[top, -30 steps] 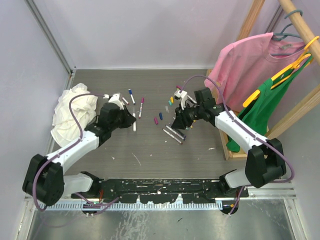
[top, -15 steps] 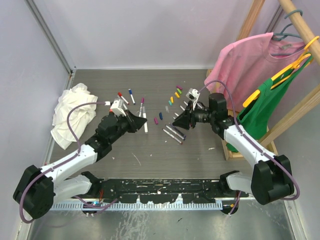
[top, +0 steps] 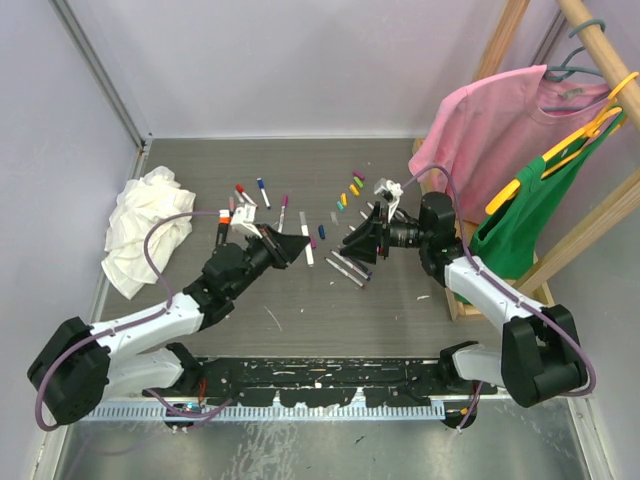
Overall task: Open the pen caps
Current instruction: Pick up the pen from the center of the board.
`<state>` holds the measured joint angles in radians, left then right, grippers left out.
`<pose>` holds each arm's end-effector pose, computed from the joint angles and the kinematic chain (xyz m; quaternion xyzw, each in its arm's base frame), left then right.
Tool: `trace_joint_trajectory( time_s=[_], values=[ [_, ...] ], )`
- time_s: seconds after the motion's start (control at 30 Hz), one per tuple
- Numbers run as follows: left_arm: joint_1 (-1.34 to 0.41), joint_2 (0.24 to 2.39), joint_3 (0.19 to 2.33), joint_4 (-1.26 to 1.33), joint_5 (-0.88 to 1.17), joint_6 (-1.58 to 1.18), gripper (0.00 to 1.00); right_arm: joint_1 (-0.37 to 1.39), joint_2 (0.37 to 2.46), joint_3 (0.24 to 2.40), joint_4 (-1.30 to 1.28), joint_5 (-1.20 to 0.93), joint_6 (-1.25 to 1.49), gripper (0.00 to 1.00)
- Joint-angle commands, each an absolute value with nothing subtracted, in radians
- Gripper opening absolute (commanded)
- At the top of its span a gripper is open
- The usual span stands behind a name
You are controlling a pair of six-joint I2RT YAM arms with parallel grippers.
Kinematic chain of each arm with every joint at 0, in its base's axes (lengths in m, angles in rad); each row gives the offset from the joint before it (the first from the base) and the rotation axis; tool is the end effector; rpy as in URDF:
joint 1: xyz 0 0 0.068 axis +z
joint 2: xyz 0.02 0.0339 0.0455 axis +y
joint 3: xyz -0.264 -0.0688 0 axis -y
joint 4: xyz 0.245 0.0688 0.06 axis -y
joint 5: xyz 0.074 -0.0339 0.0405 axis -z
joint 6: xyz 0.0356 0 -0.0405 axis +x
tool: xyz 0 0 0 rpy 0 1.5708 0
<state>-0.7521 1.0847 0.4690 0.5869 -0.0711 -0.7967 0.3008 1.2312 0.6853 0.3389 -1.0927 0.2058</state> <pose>0.1776 -0.1627 0.2513 -0.0407 0.7160 -0.4688 0.5156 0.2400 0.1075 0.2679 -0.3586 0.6471 0.5255 0.4202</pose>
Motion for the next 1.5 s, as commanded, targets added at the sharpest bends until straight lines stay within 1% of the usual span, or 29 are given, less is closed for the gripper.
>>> trace_joint_trajectory(
  time_s=[0.0,0.07,0.1,0.23,0.33,0.43,0.67,0.83,0.9,0.93,0.97,1.07,1.1,1.17,1.3,1.33,1.47],
  values=[
    [-0.799,1.127,0.486,0.753,-0.144,-0.806,0.00,0.301,1.240,0.650,0.552,-1.140,0.332,0.52],
    [-0.823,1.147,0.493,0.778,-0.165,-0.802,0.00,0.306,1.250,0.637,0.593,-1.141,0.361,0.53],
    [-0.833,1.159,0.498,0.792,-0.175,-0.799,0.00,0.310,1.254,0.634,0.598,-1.139,0.369,0.55],
    [-0.866,1.204,0.513,0.845,-0.207,-0.790,0.00,0.331,1.277,0.634,0.598,-1.128,0.386,0.57],
    [-0.896,1.244,0.520,0.904,-0.235,-0.776,0.00,0.345,1.298,0.642,0.571,-1.114,0.394,0.59],
    [-0.922,1.298,0.526,0.962,-0.265,-0.758,0.00,0.354,1.321,0.661,0.521,-1.108,0.393,0.59],
    [-0.964,1.365,0.557,1.021,-0.291,-0.727,0.00,0.374,1.331,0.681,0.450,-1.081,0.364,0.55],
    [-0.977,1.390,0.571,1.031,-0.297,-0.721,0.00,0.387,1.346,0.723,0.329,-1.053,0.295,0.51],
    [-0.979,1.394,0.573,1.035,-0.297,-0.721,0.00,0.389,1.353,0.735,0.301,-1.049,0.288,0.48],
    [-0.979,1.397,0.572,1.035,-0.298,-0.722,0.00,0.389,1.354,0.739,0.292,-1.048,0.284,0.44],
    [-0.980,1.397,0.573,1.035,-0.299,-0.722,0.00,0.390,1.354,0.743,0.286,-1.046,0.281,0.40],
    [-0.980,1.397,0.570,1.034,-0.305,-0.723,0.00,0.390,1.353,0.753,0.265,-1.039,0.273,0.21],
    [-0.981,1.396,0.567,1.034,-0.312,-0.724,0.01,0.391,1.352,0.758,0.254,-1.039,0.268,0.17],
    [-0.981,1.393,0.558,1.033,-0.330,-0.731,0.06,0.390,1.350,0.765,0.238,-1.037,0.262,0.11],
    [-0.980,1.375,0.540,1.016,-0.363,-0.748,0.30,0.389,1.350,0.775,0.210,-1.032,0.246,0.03],
    [-0.979,1.368,0.538,1.008,-0.367,-0.750,0.36,0.388,1.351,0.778,0.199,-1.033,0.240,0.02],
    [-0.959,1.324,0.534,0.921,-0.378,-0.795,0.56,0.389,1.374,0.824,0.108,-1.064,0.182,0.01]
  ],
)
